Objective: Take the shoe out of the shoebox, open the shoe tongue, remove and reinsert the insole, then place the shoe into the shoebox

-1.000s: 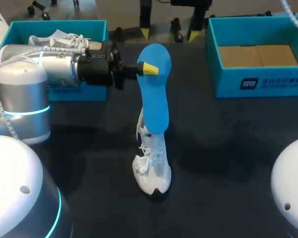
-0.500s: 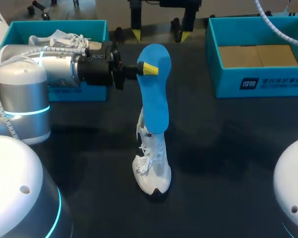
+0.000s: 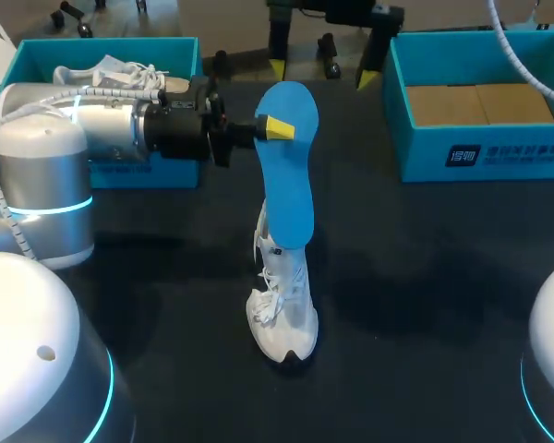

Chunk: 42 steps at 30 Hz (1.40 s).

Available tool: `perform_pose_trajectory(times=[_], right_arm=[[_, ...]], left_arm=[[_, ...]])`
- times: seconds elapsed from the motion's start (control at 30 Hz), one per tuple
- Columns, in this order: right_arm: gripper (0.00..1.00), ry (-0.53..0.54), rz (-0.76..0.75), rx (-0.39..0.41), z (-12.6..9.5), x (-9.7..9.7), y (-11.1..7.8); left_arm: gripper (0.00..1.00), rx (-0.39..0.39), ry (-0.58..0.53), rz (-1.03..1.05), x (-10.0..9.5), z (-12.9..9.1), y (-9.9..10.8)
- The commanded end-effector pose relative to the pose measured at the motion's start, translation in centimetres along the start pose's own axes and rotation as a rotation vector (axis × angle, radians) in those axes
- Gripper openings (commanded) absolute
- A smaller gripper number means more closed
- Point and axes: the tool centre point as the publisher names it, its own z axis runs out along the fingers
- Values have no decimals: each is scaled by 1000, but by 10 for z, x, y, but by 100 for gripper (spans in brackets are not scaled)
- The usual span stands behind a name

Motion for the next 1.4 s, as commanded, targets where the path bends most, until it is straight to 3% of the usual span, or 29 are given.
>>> perform_pose_trajectory(times=[0.03, 0.43, 0.63, 0.97, 1.2, 1.4], right_arm=[[100, 89, 17, -1, 6, -18, -6], [100, 237, 82, 2, 26, -49, -22], [100, 423, 84, -47, 32, -64, -27], [100, 635, -27, -25, 36, -69, -21], [100, 681, -47, -10, 43, -70, -17], [100, 819, -72, -17, 51, -71, -16]], left_arm=[[0, -3, -1, 0, -1, 0, -1], [0, -3, -1, 0, -1, 0, -1], [0, -3, -1, 0, -1, 0, -1], [0, -3, -1, 0, -1, 0, -1], [0, -3, -1, 0, -1, 0, -1], [0, -3, -1, 0, -1, 0, -1]])
